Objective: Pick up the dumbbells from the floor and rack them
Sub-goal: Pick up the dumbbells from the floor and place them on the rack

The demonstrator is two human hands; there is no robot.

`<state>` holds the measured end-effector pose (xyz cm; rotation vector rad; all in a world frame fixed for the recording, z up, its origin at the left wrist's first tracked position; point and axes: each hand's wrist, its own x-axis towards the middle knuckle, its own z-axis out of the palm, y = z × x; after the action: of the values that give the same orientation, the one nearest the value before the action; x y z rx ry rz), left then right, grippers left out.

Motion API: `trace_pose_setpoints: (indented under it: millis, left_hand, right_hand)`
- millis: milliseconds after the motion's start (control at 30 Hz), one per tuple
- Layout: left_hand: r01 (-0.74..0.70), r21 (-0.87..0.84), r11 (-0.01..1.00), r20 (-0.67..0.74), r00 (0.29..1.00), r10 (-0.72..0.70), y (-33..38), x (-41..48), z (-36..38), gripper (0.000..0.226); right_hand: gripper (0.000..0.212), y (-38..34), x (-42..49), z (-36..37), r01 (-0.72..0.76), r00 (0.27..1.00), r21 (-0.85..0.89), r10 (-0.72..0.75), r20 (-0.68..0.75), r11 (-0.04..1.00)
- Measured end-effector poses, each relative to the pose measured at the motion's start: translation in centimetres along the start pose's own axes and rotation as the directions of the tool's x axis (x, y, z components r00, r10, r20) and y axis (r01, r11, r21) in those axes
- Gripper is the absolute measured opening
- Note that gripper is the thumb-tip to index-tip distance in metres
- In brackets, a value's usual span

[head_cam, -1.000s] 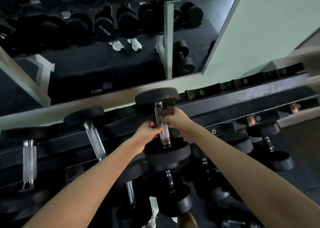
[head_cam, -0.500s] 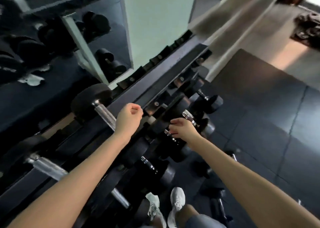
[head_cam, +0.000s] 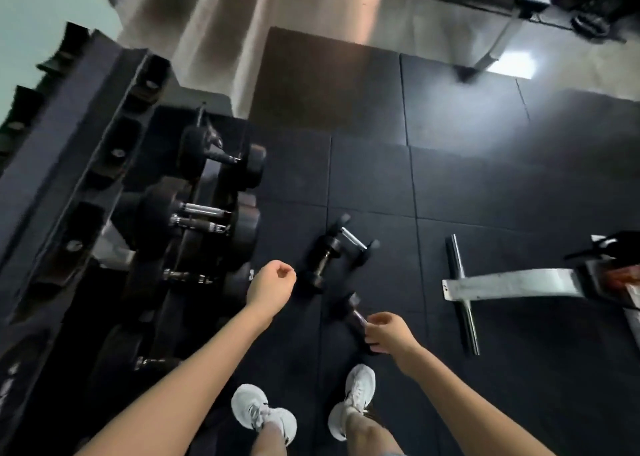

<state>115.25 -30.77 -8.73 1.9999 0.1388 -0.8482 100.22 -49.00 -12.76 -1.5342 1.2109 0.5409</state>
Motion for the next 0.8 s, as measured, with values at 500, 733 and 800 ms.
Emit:
trace_pose_setpoints:
  millis: [500,733,800]
  left_hand:
    - [0.517,-0.186,0.836,0.116,0.856,-0.504,-12.5,11.2,29.3,0.016]
    - [0.691,-0.367,0.622,0.232,0.716,-0.659,-23.7,21.8,41.5,0.046]
    - [0.686,-0.371,0.626,0.241,0.722,-0.648,-27.5,25.1,44.8,0.048]
  right_hand:
    - [0.042,14.1,23.5,-10.8,-0.137,0.990,-0.087,0.136,-0.023,0.987]
    - [0.053,22.5,40.2,-7.0,-0.081,0.994,-0.324,0.100,0.042,0.943]
    - [0.058,24.9,44.9,-5.4,-0.040,0.996,-0.401,0.070,0.061,0.915]
